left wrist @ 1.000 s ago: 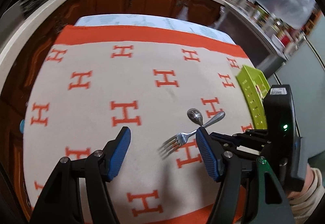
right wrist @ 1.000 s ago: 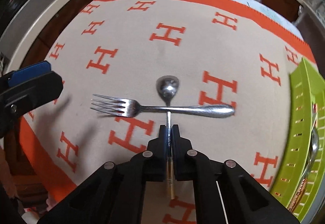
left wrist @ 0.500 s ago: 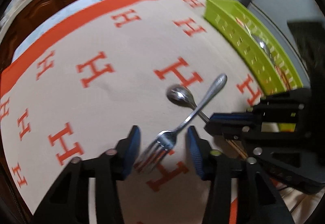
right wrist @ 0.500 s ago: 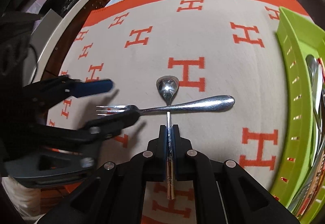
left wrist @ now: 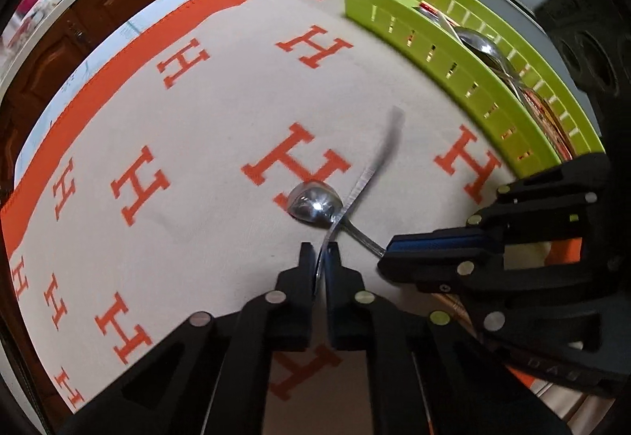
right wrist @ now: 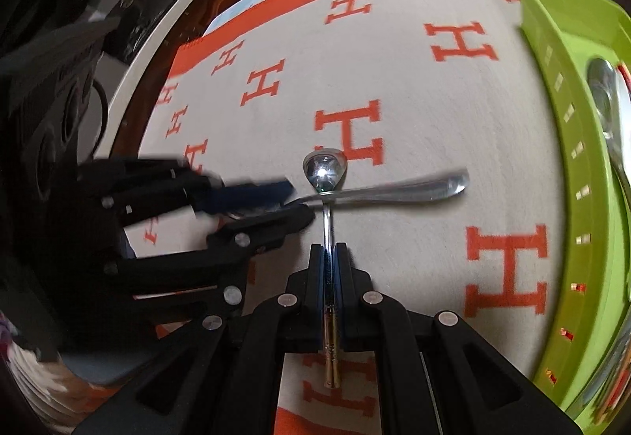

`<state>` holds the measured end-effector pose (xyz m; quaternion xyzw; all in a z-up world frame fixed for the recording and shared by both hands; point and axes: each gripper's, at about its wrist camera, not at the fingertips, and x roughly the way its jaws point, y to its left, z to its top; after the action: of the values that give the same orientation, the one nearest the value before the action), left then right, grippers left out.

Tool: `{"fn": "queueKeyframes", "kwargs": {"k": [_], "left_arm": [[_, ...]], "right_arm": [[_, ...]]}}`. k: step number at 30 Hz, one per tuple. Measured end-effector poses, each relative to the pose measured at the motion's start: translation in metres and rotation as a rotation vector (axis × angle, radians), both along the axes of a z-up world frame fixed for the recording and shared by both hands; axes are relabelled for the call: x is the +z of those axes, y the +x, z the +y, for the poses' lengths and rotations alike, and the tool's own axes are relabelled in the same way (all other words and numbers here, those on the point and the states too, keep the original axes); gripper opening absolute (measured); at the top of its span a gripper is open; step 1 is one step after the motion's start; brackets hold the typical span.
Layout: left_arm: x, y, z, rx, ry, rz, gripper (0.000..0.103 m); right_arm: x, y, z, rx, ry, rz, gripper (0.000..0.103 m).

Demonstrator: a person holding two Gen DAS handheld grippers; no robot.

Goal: Organize utensils
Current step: 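Grasp the small spoon with the right tool while the left grasps the fork, then carry the fork and small spoon to the green tray and lower them in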

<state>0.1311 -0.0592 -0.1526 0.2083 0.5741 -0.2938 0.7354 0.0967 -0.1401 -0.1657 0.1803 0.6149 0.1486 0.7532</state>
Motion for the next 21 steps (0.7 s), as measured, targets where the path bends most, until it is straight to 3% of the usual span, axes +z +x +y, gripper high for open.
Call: {"fn": "queueKeyframes", "kwargs": {"k": [11, 15, 21], "left_arm": [[0.007, 0.014, 0.063, 0.352, -0.292, 0.188, 0.0], [0.012, 0.008, 0.081, 0.441, -0.38, 0.232, 0.0], [0.033, -0.003, 0.076, 0.492, -0.444, 0.235, 0.0]], "right_arm": [[0.008, -0.007, -0.012, -0.061, 0.017, -0.02, 0.002], [0.021, -0.012, -0.025, -0.104, 0.046, -0.041, 0.002], [0.058, -0.024, -0.055, -0.169, 0.095, -0.095, 0.002]]}}
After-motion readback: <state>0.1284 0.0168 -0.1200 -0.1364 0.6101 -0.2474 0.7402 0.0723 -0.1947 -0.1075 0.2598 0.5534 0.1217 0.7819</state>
